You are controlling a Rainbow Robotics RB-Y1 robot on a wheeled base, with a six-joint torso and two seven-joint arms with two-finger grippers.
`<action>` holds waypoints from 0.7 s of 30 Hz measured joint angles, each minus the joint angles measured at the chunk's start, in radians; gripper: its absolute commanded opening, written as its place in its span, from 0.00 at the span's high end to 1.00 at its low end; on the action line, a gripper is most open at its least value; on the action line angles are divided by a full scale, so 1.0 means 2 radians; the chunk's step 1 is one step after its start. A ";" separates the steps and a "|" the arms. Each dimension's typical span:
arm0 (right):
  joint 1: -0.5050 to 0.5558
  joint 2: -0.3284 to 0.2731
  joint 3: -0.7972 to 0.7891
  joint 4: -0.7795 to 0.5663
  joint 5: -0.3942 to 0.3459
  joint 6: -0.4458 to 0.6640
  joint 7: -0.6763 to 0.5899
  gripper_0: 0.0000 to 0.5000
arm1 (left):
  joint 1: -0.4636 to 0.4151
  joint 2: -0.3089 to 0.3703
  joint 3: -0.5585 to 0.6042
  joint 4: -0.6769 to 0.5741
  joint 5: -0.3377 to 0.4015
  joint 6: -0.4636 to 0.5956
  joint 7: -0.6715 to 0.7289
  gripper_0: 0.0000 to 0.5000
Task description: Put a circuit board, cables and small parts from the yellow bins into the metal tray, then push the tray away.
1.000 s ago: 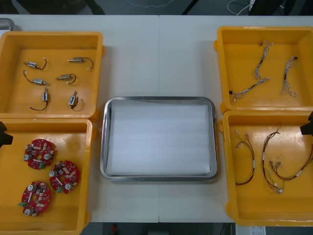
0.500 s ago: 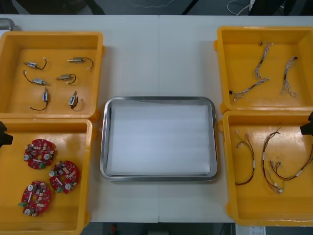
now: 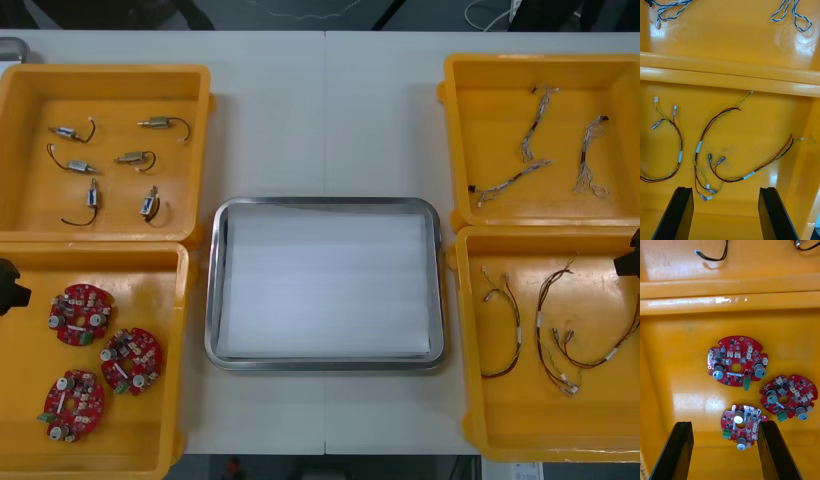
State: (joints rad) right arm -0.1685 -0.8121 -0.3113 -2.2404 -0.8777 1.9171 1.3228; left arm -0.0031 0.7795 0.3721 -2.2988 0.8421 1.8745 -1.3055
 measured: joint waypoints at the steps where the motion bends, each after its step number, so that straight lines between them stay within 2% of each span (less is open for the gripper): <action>1: 0.000 0.000 0.000 0.000 0.002 0.000 0.000 0.00 | 0.005 0.000 -0.001 0.000 0.000 -0.014 0.000 0.00; 8: 0.013 0.004 -0.001 -0.007 0.026 0.000 0.000 0.00 | 0.049 0.000 -0.013 0.000 -0.014 -0.102 0.000 0.00; 13: 0.041 0.021 -0.019 -0.024 0.038 0.000 -0.002 0.00 | 0.075 0.000 -0.038 0.000 -0.029 -0.160 0.000 0.00; 21: 0.090 0.058 -0.057 -0.027 0.046 0.000 -0.029 0.00 | 0.084 -0.002 -0.063 0.000 -0.036 -0.175 0.000 0.00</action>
State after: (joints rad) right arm 0.0117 -0.6966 -0.4258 -2.2942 -0.7861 1.9170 1.2657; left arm 0.1640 0.7761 0.2470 -2.2980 0.7698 1.5251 -1.3053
